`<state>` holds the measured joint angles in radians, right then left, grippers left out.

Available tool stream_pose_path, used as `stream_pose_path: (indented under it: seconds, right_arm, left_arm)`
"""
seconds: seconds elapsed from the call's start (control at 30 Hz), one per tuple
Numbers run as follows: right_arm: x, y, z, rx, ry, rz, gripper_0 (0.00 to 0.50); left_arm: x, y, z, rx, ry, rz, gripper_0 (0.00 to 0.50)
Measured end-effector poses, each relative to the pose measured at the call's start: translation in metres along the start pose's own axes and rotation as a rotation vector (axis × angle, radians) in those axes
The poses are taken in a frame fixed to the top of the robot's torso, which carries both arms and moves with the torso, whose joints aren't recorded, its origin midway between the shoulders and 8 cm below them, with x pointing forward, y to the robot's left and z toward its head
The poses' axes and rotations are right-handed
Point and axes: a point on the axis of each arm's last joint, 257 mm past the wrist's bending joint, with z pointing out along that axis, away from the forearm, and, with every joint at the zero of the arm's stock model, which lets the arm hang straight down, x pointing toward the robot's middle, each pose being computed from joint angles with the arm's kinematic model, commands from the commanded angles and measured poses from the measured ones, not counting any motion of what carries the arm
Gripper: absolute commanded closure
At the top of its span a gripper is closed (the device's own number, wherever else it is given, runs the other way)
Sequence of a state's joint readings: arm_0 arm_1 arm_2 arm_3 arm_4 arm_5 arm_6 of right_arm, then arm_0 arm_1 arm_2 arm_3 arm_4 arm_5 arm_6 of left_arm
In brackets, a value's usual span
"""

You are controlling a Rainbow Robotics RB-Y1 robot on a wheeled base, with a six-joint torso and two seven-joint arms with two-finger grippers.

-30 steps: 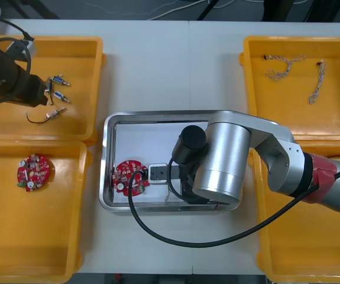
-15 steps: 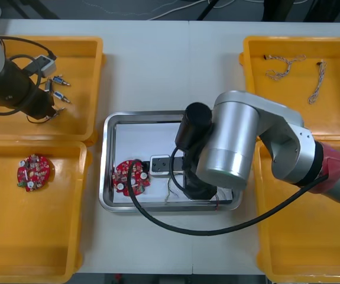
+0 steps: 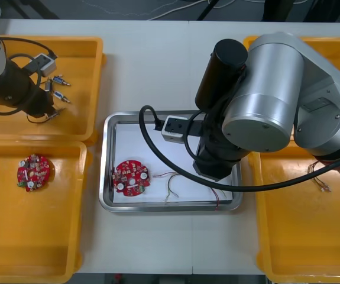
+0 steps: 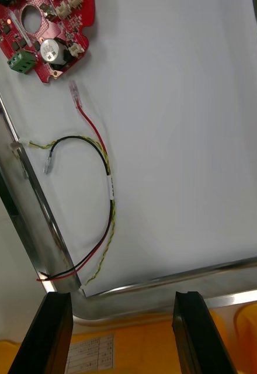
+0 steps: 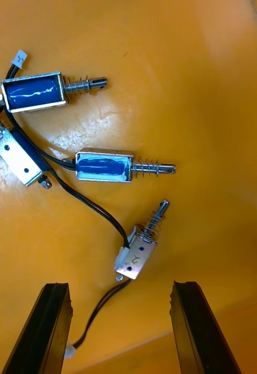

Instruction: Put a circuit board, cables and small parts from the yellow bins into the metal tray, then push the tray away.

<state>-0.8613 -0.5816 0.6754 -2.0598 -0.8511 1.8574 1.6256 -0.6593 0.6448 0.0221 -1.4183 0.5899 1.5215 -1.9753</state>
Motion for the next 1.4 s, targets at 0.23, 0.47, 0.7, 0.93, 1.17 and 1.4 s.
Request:
stream_pose_path:
  seconds: [0.23, 0.47, 0.7, 0.93, 1.17, 1.4]
  right_arm:
    - [0.014, -0.018, -0.021, 0.03, 0.004, 0.244, 0.0]
    - [0.025, -0.039, -0.04, 0.03, -0.025, 0.475, 0.0]
    - [0.043, -0.059, -0.059, 0.032, -0.041, 0.796, 0.0]
    - [0.064, -0.076, -0.075, 0.039, -0.053, 1.033, 0.0]
    - [0.09, -0.09, -0.083, 0.07, -0.047, 1.234, 0.0]
    - [0.113, -0.105, -0.089, 0.09, -0.056, 1.471, 0.0]
  left_arm:
    - [0.005, 0.009, 0.016, -0.008, -0.007, 0.19, 0.0]
    - [0.004, 0.002, 0.021, 0.0, -0.006, 0.207, 0.0]
    - [0.002, -0.006, 0.024, 0.013, -0.011, 0.208, 0.0]
    - [0.002, -0.006, 0.025, 0.008, -0.007, 0.21, 0.0]
    - [0.003, -0.004, 0.025, 0.001, -0.002, 0.211, 0.03]
    - [0.003, -0.004, 0.025, 0.001, -0.002, 0.211, 0.03]
